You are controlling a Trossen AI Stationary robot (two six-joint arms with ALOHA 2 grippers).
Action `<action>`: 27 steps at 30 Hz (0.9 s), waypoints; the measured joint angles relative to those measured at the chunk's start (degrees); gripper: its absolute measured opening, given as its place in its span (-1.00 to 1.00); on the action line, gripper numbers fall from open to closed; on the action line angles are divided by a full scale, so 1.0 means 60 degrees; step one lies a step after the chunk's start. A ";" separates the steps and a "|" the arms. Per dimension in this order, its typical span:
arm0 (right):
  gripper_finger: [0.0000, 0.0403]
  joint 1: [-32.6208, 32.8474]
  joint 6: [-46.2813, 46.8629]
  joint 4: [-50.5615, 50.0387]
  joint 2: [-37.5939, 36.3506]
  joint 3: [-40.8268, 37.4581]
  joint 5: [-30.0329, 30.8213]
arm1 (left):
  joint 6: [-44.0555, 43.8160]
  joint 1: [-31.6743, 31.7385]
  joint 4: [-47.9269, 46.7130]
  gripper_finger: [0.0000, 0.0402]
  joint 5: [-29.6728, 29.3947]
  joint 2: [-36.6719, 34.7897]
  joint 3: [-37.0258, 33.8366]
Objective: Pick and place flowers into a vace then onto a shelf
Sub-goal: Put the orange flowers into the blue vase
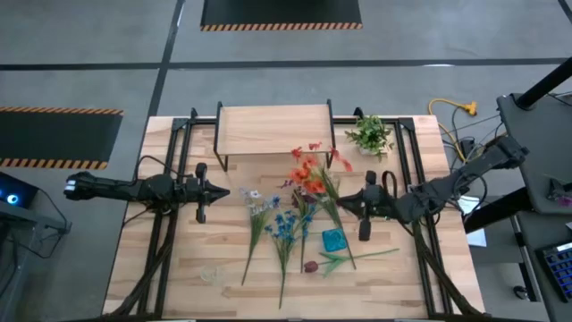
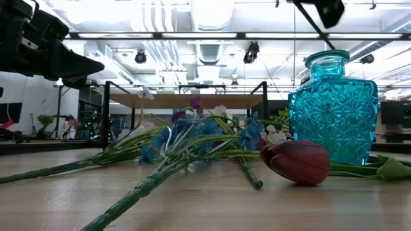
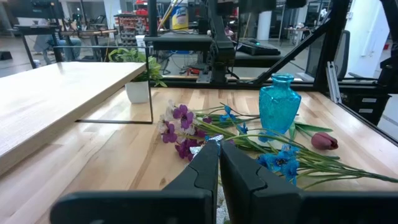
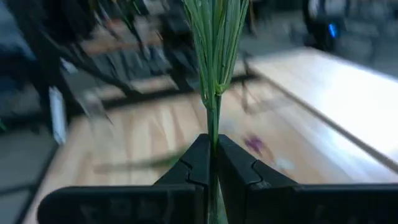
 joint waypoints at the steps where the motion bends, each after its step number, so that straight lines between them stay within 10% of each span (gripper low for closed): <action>1: -0.94 0.0102 -0.0400 0.1053 0.0123 -0.0277 0.0003 | 0.0000 0.0001 0.0004 -1.00 0.0002 -0.0002 0.0000; 9: -0.94 0.0840 -0.2804 0.7163 0.1144 -0.2259 -0.0048 | 0.0000 0.0000 0.0001 -1.00 0.0002 -0.0001 0.0000; 27: -0.94 0.1140 -0.2557 0.8687 0.3068 -0.2190 -0.1031 | -0.0001 0.0001 0.0000 -1.00 0.0002 0.0001 -0.0003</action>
